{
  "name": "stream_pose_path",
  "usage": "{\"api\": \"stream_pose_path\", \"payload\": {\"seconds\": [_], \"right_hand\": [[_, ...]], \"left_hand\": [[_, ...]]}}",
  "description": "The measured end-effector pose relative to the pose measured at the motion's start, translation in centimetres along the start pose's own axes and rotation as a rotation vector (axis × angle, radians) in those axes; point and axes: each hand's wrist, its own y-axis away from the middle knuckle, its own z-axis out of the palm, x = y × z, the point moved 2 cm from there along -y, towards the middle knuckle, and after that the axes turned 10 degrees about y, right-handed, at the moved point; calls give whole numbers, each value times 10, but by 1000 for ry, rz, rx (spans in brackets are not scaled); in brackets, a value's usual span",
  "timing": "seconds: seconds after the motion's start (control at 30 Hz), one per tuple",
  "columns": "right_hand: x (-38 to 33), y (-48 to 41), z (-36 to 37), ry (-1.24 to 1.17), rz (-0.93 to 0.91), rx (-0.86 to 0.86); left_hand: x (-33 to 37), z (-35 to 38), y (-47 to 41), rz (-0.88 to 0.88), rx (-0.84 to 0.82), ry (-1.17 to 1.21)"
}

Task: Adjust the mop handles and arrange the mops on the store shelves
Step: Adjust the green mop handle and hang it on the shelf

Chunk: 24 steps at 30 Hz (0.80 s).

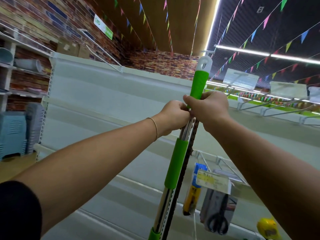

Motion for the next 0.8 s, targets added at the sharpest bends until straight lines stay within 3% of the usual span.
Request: {"api": "stream_pose_path", "payload": {"seconds": [0.8], "right_hand": [[71, -67, 54, 147, 2, -144]], "left_hand": [[-76, 15, -73, -88, 111, -67]]}}
